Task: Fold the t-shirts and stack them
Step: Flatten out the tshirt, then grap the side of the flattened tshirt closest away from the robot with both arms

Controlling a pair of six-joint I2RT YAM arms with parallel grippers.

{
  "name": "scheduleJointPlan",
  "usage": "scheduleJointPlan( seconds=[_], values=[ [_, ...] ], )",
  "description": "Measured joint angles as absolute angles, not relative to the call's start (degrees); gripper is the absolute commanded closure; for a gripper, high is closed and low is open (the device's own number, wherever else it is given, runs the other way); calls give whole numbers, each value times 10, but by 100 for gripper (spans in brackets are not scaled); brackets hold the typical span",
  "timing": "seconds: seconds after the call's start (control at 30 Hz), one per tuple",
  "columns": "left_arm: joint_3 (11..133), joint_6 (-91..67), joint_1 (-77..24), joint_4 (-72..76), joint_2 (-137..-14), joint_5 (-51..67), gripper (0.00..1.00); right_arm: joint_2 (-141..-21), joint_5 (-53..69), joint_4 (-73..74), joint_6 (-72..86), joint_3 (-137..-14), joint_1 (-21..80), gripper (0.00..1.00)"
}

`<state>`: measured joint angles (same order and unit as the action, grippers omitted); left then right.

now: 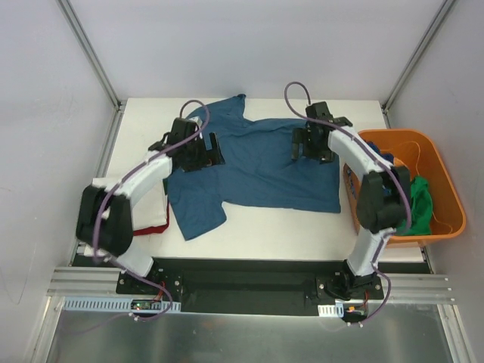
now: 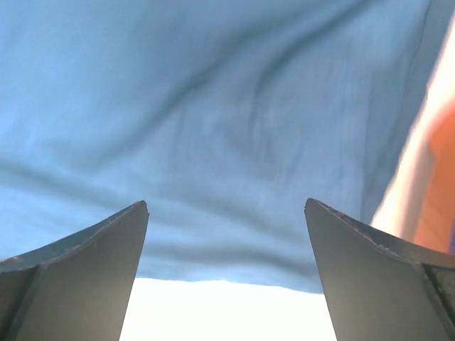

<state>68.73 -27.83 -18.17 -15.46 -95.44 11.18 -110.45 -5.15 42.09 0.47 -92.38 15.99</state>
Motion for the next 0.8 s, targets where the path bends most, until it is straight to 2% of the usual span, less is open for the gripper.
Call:
scheduleJointPlan(
  seconds=[0.27, 0.4, 0.47, 0.67, 0.8],
  values=[
    [397, -365, -288, -177, -564, 79, 1, -705, -68, 290, 71, -596, 249, 4],
    [290, -419, -288, -255, -438, 53, 1, -542, -66, 234, 127, -426, 242, 4],
    [261, -445, -288, -281, -396, 39, 7, -496, -66, 229, 143, -382, 242, 4],
    [235, -501, -288, -304, -409, -13, 37, -413, -75, 231, 162, -349, 242, 4],
    [235, -515, -288, -304, -470, -44, 37, -397, -86, 238, 165, -346, 242, 4]
  ],
)
